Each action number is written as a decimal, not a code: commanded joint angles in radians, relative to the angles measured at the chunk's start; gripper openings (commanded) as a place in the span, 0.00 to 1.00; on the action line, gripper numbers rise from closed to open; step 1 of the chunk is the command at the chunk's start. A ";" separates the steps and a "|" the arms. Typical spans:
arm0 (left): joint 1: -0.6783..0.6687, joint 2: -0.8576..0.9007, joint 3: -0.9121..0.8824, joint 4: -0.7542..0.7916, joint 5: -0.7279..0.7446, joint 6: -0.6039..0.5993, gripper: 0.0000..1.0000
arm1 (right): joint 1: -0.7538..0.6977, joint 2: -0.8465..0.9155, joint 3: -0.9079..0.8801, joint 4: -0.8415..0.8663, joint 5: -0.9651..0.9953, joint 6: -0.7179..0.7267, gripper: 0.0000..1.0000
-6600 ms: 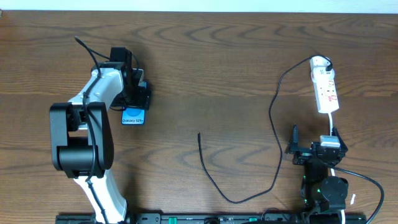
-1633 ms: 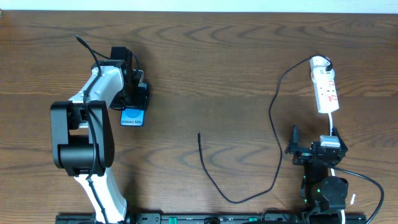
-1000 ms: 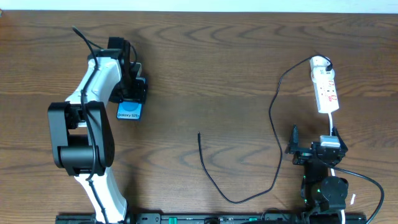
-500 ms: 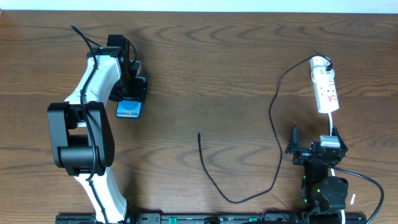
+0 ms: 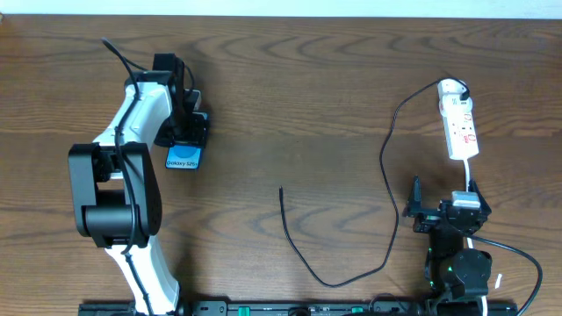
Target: Plug charger to phone and switch on socket
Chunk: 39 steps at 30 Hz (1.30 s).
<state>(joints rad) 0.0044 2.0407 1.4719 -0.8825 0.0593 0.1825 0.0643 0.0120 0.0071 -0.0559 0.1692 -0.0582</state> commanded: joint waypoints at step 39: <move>0.001 0.006 -0.129 0.123 0.012 -0.011 0.65 | 0.007 -0.007 -0.002 -0.004 0.004 0.013 0.99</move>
<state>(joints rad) 0.0044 2.0365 1.3655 -0.7635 0.0654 0.1802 0.0643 0.0120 0.0071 -0.0559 0.1692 -0.0582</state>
